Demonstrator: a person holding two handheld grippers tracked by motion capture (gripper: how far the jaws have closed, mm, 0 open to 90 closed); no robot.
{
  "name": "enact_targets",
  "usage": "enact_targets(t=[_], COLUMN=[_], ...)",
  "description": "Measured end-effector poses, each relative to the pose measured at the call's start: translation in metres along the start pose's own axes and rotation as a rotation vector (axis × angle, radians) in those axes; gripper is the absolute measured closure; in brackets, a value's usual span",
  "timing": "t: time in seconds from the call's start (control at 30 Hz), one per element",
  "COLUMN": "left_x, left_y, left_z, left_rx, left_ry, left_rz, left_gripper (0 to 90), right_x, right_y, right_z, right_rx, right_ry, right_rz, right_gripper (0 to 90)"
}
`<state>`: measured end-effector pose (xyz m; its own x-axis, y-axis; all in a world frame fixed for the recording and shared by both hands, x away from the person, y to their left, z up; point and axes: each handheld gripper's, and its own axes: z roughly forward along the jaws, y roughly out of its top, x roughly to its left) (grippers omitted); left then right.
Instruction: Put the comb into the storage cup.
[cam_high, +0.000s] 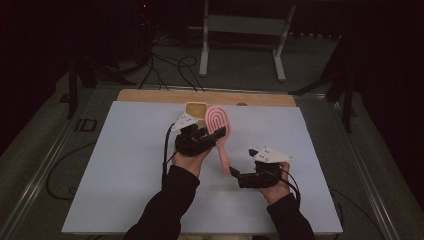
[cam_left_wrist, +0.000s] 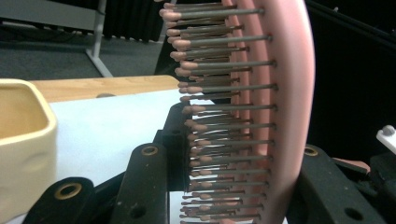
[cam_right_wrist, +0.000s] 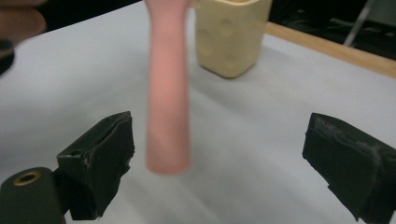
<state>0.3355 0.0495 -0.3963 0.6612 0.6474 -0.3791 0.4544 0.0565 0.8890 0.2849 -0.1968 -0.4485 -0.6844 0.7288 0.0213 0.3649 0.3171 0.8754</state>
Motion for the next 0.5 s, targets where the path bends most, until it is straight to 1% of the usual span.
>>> enact_targets(t=[0.03,0.1,0.13,0.2,0.23,0.27,0.37,0.4,0.5], left_x=[0.000,0.001,0.002,0.003,0.003,0.004,0.005,0.006,0.007], left_y=[0.001,0.003,0.005,0.007,0.008,0.009,0.010,0.012,0.013], left_z=[-0.001,-0.004,-0.005,-0.007,-0.008,-0.010,-0.011,-0.012,-0.013], left_rx=[-0.003,-0.007,-0.010,-0.015,-0.013,-0.016,-0.010,-0.006,-0.009], left_ry=[0.003,0.006,0.009,0.016,0.018,0.024,0.028,0.034,0.038], left_rz=[-0.001,0.003,0.005,0.008,0.011,0.013,0.021,0.024,0.024], left_gripper=[64.5,64.5,64.5,64.5,64.5,64.5,64.5,64.5,64.5], right_x=[-0.003,-0.007,-0.011,-0.013,-0.015,-0.018,-0.020,-0.021,-0.022], right_y=[-0.004,-0.010,-0.018,-0.021,-0.025,-0.029,-0.032,-0.035,-0.038], right_z=[-0.002,-0.004,-0.007,-0.008,-0.010,-0.014,-0.018,-0.022,-0.024], right_rx=[-0.015,-0.009,-0.024,-0.029,-0.034,-0.053,-0.066,-0.072,-0.084], right_ry=[-0.008,-0.014,-0.029,-0.033,-0.038,-0.039,-0.036,-0.046,-0.055], right_rz=[0.005,0.022,0.032,0.032,0.045,0.051,0.057,0.057,0.058], right_gripper=[8.8,8.8,8.8,8.8,8.8,10.5,10.5,10.5,10.5])
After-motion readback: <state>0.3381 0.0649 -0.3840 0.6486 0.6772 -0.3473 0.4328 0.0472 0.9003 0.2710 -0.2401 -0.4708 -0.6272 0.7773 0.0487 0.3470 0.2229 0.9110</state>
